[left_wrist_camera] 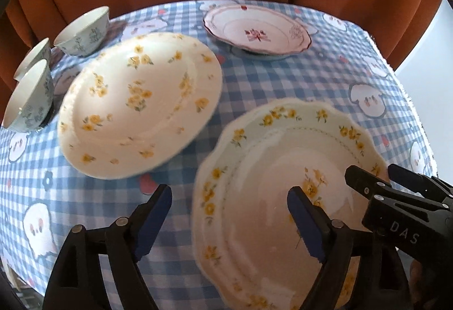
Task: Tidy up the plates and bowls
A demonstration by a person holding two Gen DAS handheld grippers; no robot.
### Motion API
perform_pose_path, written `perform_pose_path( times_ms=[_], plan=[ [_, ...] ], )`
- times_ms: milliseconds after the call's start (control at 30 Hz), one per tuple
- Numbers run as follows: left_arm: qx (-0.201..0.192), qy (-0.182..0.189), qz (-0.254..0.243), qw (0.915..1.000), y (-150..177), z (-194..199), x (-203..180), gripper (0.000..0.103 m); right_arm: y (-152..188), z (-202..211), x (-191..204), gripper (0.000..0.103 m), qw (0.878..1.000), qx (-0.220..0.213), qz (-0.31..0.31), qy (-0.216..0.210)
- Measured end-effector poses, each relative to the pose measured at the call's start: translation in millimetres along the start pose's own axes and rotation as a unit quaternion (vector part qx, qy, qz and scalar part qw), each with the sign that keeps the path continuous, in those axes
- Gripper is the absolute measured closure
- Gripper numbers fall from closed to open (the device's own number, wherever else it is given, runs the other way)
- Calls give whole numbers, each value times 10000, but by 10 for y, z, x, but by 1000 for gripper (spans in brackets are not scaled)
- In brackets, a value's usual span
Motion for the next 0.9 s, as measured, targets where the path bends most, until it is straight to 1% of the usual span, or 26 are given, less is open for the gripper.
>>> perform_pose_path(
  times_ms=[67,233,333,600,733,900],
  plan=[
    [-81,-5,-50,10000,-10,67,62,15,4,76,31,23,9999,-94,-19,47],
    [-230,10,-121,9997,-23,202,240,13,32,248,177,22,9996,-264,-63,111],
    [-291,-5,-124,9995,-27,276,371,11,52,339,328,22,9992,-372,-79,93],
    [-375,-57,-31,9993,-54,405,795,10,86,465,732,22,9983,-579,-31,33],
    [-398,-140,70,9991,-129,425,1030,10,39,488,951,22,9977,-675,44,-81],
    [-460,-315,148,9983,-277,396,1278,10,-110,468,1226,22,9967,-790,81,-174]
  ],
)
Point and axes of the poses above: each gripper's, at about its wrist camera, not at the fingertips, and z roughly against the way its jaws point, x to its left, y to its underside, the point moved 3 cm from there along -z, roughly the way its jaws point, and after that the axes turned 3 degrees about -z, right-handed, at the moved point
